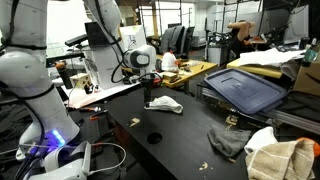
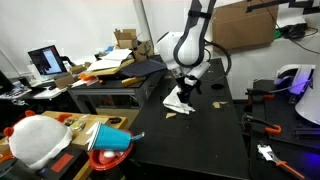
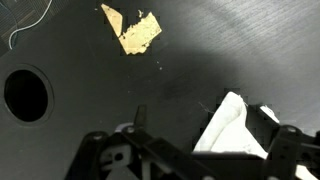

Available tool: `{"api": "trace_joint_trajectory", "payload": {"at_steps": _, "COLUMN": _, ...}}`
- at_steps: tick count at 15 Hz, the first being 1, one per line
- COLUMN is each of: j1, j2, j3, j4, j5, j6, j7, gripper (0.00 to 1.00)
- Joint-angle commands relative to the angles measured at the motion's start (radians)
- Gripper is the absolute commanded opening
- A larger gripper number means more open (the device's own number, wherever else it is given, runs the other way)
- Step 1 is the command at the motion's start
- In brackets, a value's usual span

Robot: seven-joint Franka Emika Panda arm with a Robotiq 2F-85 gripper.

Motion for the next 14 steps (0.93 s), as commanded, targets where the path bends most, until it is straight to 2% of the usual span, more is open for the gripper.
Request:
{"api": "trace_joint_trajectory", "payload": {"at_steps": 1, "j1": 0.035, "j2": 0.034, "j3": -0.037, "j4": 0.008, "j5": -0.058, "j6": 0.042, "j7": 0.051, "gripper": 1.0}}
{"api": "trace_joint_trajectory", "payload": {"at_steps": 5, "j1": 0.048, "j2": 0.058, "j3": -0.043, "j4": 0.02, "j5": -0.06, "j6": 0.059, "j7": 0.041, "gripper": 1.0}}
{"api": "trace_joint_trajectory", "payload": {"at_steps": 11, "j1": 0.026, "j2": -0.021, "j3": 0.015, "j4": 0.006, "j5": 0.027, "j6": 0.085, "j7": -0.035, "gripper": 1.0}}
{"api": "trace_joint_trajectory", "payload": {"at_steps": 14, "j1": 0.033, "j2": -0.009, "j3": 0.007, "j4": 0.019, "j5": 0.027, "j6": 0.088, "j7": -0.03, "gripper": 1.0}}
